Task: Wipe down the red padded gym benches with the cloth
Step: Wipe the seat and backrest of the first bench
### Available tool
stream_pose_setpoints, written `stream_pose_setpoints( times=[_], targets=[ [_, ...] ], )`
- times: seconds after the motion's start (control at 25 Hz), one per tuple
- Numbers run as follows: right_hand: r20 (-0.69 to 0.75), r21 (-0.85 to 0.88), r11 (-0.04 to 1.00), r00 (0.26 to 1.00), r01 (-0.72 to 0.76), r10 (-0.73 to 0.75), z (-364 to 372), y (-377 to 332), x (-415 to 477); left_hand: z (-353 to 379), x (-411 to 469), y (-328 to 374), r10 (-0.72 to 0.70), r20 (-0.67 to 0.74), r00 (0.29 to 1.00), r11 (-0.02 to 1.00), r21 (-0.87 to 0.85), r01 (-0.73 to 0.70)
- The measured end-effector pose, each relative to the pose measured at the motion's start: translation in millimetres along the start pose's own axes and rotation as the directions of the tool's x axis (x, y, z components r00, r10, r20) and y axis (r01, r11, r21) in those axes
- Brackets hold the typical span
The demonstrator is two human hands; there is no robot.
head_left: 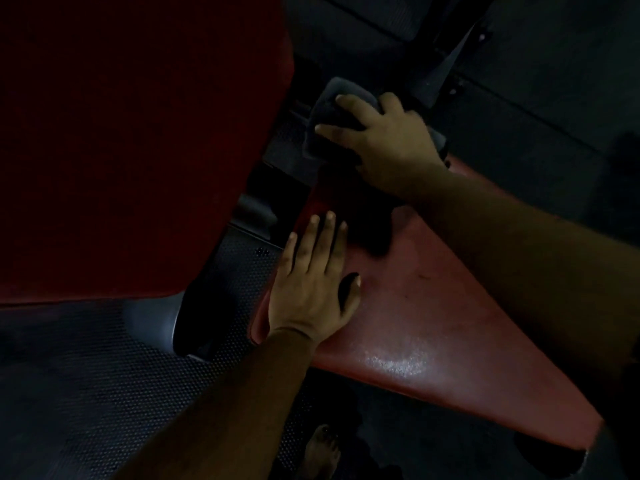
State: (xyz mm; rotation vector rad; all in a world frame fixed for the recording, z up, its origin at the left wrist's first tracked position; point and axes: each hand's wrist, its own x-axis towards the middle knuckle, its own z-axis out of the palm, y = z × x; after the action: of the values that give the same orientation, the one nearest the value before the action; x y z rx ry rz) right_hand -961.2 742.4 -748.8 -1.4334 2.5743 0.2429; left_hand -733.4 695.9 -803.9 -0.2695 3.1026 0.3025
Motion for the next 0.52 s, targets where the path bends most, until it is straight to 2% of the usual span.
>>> stream_pose_setpoints(
  times=[0.04,0.12,0.2,0.28,0.36,0.44,0.52],
  targets=[
    [0.025,0.026,0.999,0.999,0.025,-0.025,-1.3,6.2,1.6,0.1,0.7,1.0,-0.002,0.006,1.000,1.000,0.001,0.002],
    [0.015,0.083,0.996,0.999,-0.040,0.039,0.3,12.1,7.3,1.1,1.1,1.5,-0.008,-0.005,1.000,1.000,-0.003,0.008],
    [-0.017,0.192,0.961,0.979,-0.198,0.205,3.3,10.3,15.6,1.8,0.3,1.2,-0.006,-0.008,1.000,1.000,0.001,0.006],
    [-0.005,0.309,0.881,0.926,-0.359,0.379,5.1,7.9,25.5,2.1,-0.2,1.3,-0.006,0.005,1.000,1.000,0.007,0.006],
    [-0.004,0.356,0.812,0.868,-0.463,0.497,6.4,7.5,31.7,2.3,-0.5,1.4,-0.009,0.015,1.000,1.000,-0.006,0.010],
    [-0.026,0.337,0.804,0.849,-0.490,0.528,8.3,4.6,31.3,2.5,0.1,1.7,-0.011,0.024,1.000,1.000,-0.011,0.011],
    [-0.077,0.293,0.871,0.898,-0.394,0.432,11.4,3.1,25.7,2.5,0.6,1.6,-0.016,0.026,1.000,1.000,-0.012,0.016]
  ],
)
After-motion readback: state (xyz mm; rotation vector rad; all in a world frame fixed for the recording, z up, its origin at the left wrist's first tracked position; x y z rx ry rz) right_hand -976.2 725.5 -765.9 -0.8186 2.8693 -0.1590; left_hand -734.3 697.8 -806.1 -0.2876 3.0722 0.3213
